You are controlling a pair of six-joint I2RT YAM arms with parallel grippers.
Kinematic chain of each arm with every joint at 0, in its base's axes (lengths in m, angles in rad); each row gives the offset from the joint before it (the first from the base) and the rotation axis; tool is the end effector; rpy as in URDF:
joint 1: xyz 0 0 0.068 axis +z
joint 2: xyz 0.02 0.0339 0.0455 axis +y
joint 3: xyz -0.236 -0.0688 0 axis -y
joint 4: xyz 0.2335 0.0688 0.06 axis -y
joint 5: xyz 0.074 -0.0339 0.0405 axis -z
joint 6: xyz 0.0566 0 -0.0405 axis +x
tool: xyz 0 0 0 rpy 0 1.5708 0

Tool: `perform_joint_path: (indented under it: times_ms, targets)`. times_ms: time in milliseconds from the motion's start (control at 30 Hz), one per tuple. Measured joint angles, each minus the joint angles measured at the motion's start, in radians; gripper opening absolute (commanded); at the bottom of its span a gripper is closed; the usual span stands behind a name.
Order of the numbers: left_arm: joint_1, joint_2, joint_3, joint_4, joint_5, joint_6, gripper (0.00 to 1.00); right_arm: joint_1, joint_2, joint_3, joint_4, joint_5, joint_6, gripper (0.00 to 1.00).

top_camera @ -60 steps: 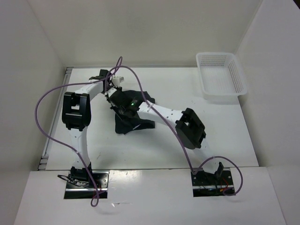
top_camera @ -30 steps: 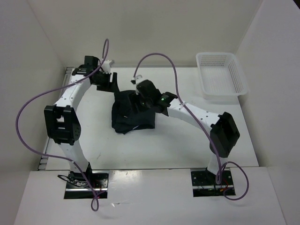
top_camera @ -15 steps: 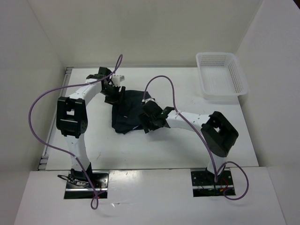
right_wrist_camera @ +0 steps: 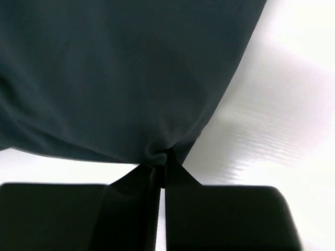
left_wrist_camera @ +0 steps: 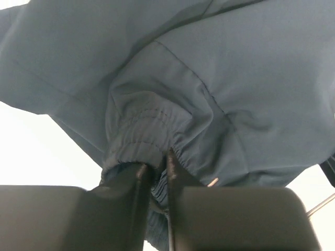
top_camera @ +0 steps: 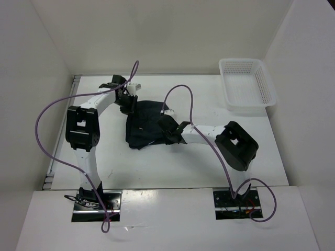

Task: Fold and stack the shorts
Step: Fold the shorts

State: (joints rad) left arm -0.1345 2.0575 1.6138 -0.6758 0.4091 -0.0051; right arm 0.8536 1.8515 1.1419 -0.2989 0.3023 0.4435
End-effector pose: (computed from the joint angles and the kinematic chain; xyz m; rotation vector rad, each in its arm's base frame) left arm 0.4151 -0.0789 0.1627 0.2985 2.6472 -0.5933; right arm 0.2558 0.2677 0.1253 -0.4036 2.4835 0.1334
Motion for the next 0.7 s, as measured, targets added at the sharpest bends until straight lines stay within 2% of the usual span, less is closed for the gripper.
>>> perform_joint_path:
  times_ms: [133, 333, 433, 467, 500, 600, 667, 700]
  targets:
    - [0.018, 0.011, 0.049, -0.010, 0.014, 0.001, 0.08, 0.000, -0.003, -0.034, 0.024, 0.058, 0.046, 0.01]
    - [0.093, -0.018, 0.122, -0.041, 0.092, -0.003, 0.07, 0.000, -0.101, -0.124, 0.050, 0.106, 0.072, 0.01]
    - [0.099, -0.028, 0.122, -0.075, 0.114, -0.002, 0.15, 0.001, -0.166, -0.155, 0.075, 0.100, 0.058, 0.13]
    - [0.097, -0.028, 0.117, -0.079, 0.117, -0.002, 0.27, 0.001, -0.182, -0.161, 0.080, 0.097, 0.048, 0.18]
    - [0.097, -0.027, 0.109, -0.081, 0.117, 0.002, 0.33, 0.001, -0.191, -0.165, 0.084, 0.093, 0.038, 0.27]
    - [0.101, -0.009, 0.087, -0.082, 0.115, 0.003, 0.53, 0.001, -0.196, -0.177, 0.084, 0.070, 0.004, 0.39]
    - [0.101, 0.021, 0.078, -0.083, 0.113, 0.000, 0.63, 0.001, -0.197, -0.188, 0.081, 0.049, -0.021, 0.47]
    - [0.101, 0.035, 0.072, -0.082, 0.112, 0.002, 0.66, 0.001, -0.198, -0.190, 0.081, 0.037, -0.035, 0.56]
